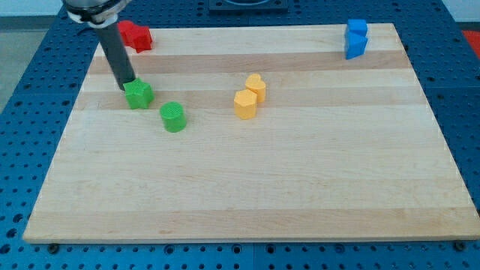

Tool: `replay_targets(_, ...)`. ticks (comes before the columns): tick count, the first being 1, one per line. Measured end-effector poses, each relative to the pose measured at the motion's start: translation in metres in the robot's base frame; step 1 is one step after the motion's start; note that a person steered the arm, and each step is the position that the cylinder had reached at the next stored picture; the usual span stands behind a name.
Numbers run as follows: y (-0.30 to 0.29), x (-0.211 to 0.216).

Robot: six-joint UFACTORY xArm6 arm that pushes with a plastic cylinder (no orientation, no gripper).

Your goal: Move the green star closer to the green circle

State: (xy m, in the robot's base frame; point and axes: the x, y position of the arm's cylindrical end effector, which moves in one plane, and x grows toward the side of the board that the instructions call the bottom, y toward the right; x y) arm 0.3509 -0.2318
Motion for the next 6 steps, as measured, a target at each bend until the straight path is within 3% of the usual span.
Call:
replay_targets(1, -0.040, 0.000)
replay_targets(4, -0.037, 0.027)
replay_targets(6, 0.026, 0.025)
